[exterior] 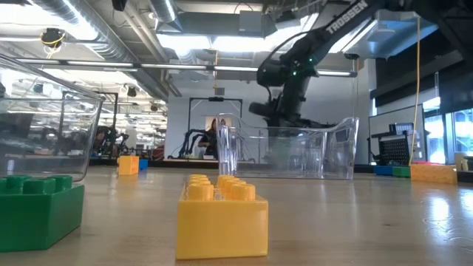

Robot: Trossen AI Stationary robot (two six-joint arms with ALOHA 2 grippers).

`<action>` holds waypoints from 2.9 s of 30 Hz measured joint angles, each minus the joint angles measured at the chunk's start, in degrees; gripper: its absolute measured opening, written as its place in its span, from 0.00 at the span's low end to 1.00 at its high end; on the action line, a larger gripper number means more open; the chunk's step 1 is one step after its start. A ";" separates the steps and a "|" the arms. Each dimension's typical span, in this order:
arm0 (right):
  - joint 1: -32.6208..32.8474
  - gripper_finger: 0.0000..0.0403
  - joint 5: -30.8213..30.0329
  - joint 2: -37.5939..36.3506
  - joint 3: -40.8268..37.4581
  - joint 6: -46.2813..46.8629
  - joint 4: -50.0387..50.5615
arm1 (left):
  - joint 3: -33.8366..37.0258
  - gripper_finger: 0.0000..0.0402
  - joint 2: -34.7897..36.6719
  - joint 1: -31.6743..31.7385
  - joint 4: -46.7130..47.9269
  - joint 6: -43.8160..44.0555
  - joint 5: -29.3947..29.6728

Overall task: Sort & place blocks by color
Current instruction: Put the top left green game piece into the top transparent bin, then put the top right yellow game piece into the center transparent bin

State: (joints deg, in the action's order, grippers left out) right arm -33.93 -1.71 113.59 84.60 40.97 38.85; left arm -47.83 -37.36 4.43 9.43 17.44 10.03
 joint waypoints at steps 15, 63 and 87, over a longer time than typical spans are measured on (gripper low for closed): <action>0.23 0.42 -0.13 1.28 -0.66 8.27 -2.19 | 0.00 0.62 0.00 0.00 -0.02 0.01 0.01; 0.46 0.43 1.35 1.24 -0.76 3.63 -5.31 | 0.00 0.62 0.00 0.00 -0.02 -0.03 -0.03; 0.69 0.77 7.24 -0.40 2.57 -8.30 -6.85 | 0.00 0.62 -0.02 0.01 0.01 -0.03 -0.03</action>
State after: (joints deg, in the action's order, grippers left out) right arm -33.24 5.53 113.19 87.17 32.67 32.01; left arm -47.83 -37.39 4.43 9.44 17.41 10.00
